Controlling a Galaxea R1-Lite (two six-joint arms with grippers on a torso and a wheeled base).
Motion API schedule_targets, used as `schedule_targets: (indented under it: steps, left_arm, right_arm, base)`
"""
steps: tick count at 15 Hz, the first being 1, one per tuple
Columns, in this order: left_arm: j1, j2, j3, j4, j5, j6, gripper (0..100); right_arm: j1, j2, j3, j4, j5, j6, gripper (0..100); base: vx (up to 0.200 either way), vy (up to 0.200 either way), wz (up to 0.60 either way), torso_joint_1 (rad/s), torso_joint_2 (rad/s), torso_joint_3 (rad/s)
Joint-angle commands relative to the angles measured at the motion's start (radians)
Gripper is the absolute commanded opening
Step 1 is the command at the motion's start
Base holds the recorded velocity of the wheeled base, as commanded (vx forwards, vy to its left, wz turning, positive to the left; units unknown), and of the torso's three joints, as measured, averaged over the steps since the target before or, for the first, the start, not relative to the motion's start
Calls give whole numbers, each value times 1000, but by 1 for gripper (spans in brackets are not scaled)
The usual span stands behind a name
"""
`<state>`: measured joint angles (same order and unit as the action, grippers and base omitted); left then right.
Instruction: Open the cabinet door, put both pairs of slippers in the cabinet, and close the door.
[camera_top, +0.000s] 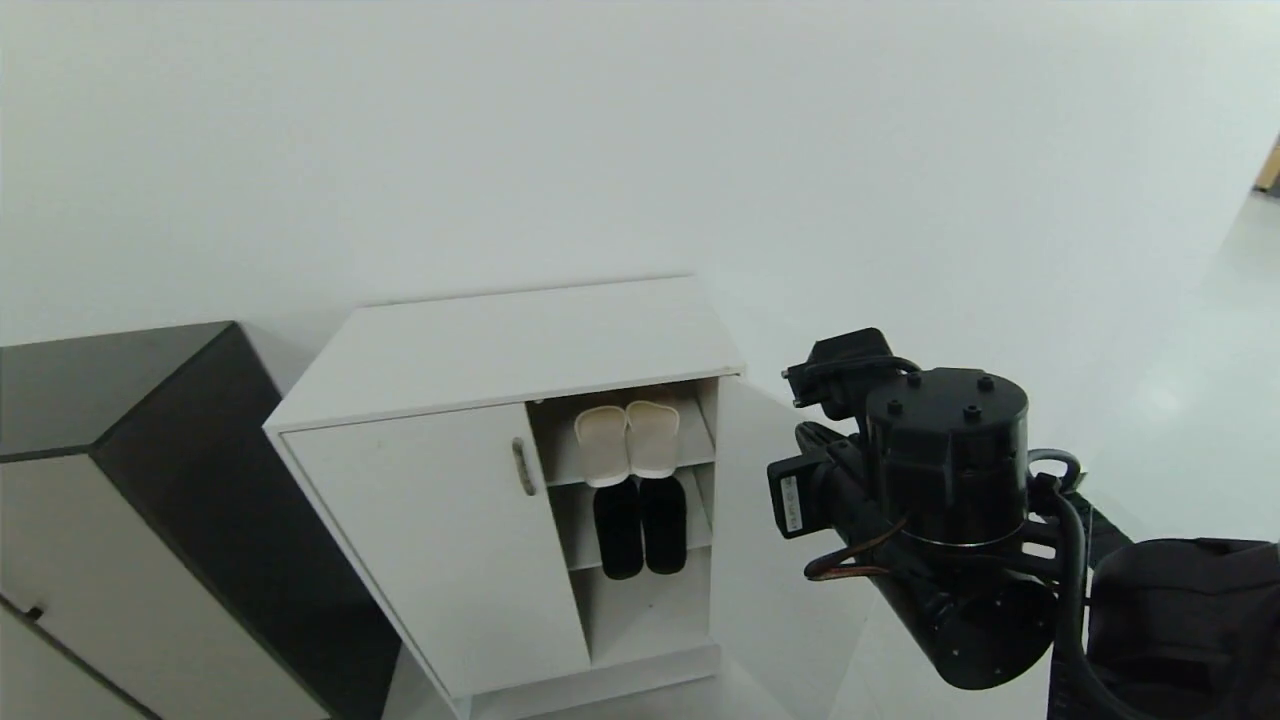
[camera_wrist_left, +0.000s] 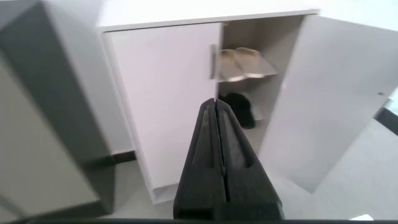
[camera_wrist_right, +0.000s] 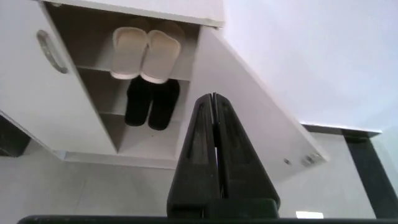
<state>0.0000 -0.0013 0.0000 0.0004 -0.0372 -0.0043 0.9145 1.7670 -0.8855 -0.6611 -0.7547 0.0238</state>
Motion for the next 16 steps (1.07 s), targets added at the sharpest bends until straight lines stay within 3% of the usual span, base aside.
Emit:
schedule_targets:
  steps: [1, 6, 8, 10, 12, 16]
  left_arm:
    - [0, 1, 0, 0, 0, 0, 0]
    - [0, 1, 0, 0, 0, -2, 0]
    - [0, 1, 0, 0, 0, 0, 0]
    - [0, 1, 0, 0, 0, -2, 0]
    - [0, 1, 0, 0, 0, -2, 0]
    - [0, 1, 0, 0, 0, -2, 0]
  right_arm:
    - [-16, 3, -1, 0, 0, -5, 0]
    - [-51, 9, -10, -14, 12, -13, 0]
    - [-92, 8, -29, -18, 121, -5, 0]
    - [-160, 15, -43, -17, 215, 7, 0]
    - [-217, 54, -55, -18, 248, 16, 0]
    - [-310, 163, -130, -80, 347, 59, 0]
  base:
    - [0, 0, -600, 2, -2, 2]
    - [0, 0, -120, 0, 0, 1]
    - [0, 0, 0, 0, 0, 0]
    - [-200, 0, 0, 0, 0, 7]
    - [-200, 0, 0, 7, 12, -2]
    - [0, 0, 0, 0, 0, 0]
